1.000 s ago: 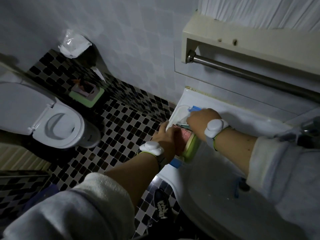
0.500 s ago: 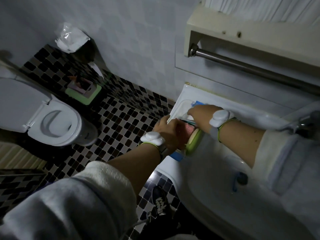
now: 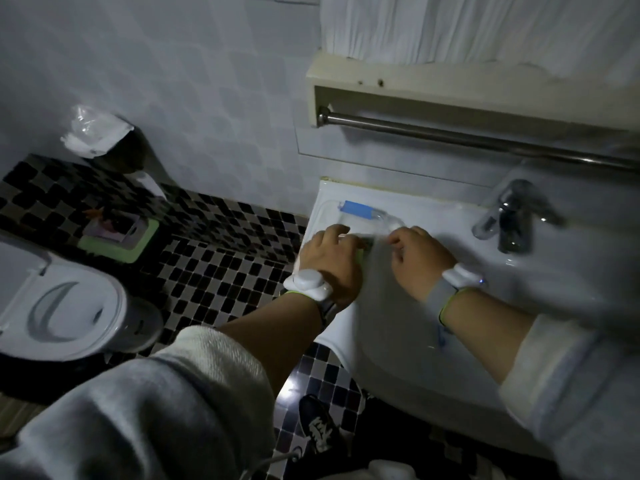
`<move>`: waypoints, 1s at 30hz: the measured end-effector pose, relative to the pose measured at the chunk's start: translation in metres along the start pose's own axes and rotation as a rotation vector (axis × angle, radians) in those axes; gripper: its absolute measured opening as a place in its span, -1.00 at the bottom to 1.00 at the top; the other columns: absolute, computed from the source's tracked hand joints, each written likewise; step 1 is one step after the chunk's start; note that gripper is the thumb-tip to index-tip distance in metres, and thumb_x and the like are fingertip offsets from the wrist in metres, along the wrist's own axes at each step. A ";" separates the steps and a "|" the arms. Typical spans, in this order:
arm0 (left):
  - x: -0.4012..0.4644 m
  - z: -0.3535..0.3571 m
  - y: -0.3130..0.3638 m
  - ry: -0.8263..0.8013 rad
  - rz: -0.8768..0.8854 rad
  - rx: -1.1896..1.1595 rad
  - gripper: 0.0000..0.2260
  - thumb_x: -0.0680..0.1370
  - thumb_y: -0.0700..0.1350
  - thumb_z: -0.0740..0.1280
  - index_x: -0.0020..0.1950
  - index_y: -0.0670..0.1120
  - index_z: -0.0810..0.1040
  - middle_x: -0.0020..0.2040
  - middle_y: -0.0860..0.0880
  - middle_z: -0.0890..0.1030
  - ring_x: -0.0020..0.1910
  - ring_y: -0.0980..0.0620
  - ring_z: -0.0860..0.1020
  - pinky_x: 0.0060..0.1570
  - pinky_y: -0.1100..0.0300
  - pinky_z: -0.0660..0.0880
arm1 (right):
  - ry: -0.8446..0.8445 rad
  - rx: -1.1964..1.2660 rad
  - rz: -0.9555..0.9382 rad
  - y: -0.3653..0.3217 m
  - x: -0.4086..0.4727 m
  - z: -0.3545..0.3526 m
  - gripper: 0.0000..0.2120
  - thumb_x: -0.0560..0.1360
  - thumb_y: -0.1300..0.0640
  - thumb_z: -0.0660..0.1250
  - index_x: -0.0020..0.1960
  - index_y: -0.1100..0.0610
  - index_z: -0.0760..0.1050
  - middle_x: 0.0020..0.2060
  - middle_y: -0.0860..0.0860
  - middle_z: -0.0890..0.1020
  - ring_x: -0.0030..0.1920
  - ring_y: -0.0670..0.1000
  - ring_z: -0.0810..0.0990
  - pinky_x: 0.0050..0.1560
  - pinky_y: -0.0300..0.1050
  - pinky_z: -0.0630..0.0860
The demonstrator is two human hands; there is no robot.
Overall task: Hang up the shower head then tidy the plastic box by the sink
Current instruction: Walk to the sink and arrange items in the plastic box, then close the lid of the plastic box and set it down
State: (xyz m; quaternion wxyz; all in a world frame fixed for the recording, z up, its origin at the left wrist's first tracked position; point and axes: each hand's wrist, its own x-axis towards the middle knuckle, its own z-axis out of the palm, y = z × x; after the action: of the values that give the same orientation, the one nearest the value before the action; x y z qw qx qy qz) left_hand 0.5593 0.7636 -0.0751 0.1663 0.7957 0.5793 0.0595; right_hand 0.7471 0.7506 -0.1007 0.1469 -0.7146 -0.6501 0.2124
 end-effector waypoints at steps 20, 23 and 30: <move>-0.033 0.113 0.103 -0.364 0.041 -0.015 -0.73 0.56 -0.06 0.29 0.25 0.09 0.52 0.41 0.08 0.38 0.37 -0.06 0.37 0.29 0.07 0.39 | -0.468 -0.023 0.315 0.190 -0.106 0.051 -0.69 0.60 0.04 0.10 0.25 0.02 0.50 0.32 0.06 0.50 0.24 0.17 0.52 0.24 0.00 0.43; -0.037 0.142 0.112 -0.382 -0.033 -0.066 -0.75 0.54 -0.07 0.31 0.22 0.09 0.52 0.38 0.07 0.39 0.28 -0.09 0.44 0.23 0.05 0.44 | -0.522 -0.030 0.303 0.208 -0.112 0.062 -0.72 0.58 0.09 0.16 0.25 0.03 0.49 0.28 0.08 0.49 0.21 0.16 0.53 0.20 -0.08 0.43; -0.050 0.187 0.122 -0.373 -0.080 -0.123 -0.76 0.53 -0.06 0.33 0.18 0.10 0.54 0.36 0.05 0.43 0.16 -0.07 0.54 0.16 0.10 0.47 | -0.567 -0.022 0.253 0.217 -0.123 0.083 -0.75 0.48 0.04 0.28 0.15 -0.05 0.51 0.16 0.02 0.51 0.11 0.10 0.55 0.14 -0.07 0.47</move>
State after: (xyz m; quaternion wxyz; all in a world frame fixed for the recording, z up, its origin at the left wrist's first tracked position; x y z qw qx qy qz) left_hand 0.7071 0.6469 -0.2046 0.3210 0.7577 0.5650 -0.0603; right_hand 0.8863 0.5986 -0.2644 -0.0755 -0.7038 -0.5732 0.4128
